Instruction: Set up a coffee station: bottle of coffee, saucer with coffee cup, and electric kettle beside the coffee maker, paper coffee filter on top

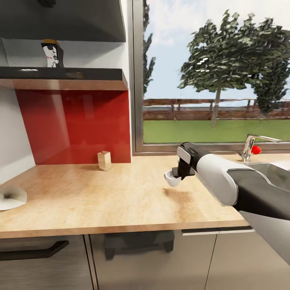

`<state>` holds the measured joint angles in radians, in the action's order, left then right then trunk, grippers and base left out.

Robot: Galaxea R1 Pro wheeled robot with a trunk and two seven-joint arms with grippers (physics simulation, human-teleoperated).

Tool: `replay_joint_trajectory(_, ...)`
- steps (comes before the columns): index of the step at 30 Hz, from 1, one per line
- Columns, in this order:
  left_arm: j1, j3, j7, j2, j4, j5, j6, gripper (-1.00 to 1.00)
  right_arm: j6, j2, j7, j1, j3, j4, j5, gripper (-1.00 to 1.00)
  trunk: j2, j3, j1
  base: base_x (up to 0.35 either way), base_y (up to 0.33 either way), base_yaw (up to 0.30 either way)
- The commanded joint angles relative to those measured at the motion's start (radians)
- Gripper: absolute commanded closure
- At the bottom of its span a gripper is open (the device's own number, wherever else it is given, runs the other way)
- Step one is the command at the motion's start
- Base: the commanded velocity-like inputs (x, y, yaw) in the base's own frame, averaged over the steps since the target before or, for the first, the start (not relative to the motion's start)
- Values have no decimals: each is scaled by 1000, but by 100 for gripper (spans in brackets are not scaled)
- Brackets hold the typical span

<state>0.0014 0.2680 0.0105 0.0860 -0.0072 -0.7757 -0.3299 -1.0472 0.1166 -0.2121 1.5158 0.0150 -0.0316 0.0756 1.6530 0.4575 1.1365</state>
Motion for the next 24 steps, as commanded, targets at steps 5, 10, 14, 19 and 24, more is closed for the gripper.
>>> replay_joint_trajectory(5,0,4,1,-11,-6,-9,26,-100,0,-11,32,1,2,-1,9,100,-35,-15,-19,0,0,0)
replay_joint_trajectory(10,0,8,1,-44,-10,-6,25,-100,0,-15,39,1,-1,-1,9,100,-70,-30,-38,0,0,0)
replay_joint_trajectory(14,0,7,0,-51,-13,-6,24,-100,0,-23,37,1,-2,-1,9,100,-98,-43,-54,0,0,0)
replay_joint_trajectory(19,0,7,0,-53,-16,-10,24,-100,0,-40,36,1,-2,-1,9,100,-133,-65,-73,0,0,0)
replay_joint_trajectory(24,0,7,0,-54,-17,-14,22,-100,0,-50,35,1,-3,-1,7,100,-168,-86,-92,0,0,-24)
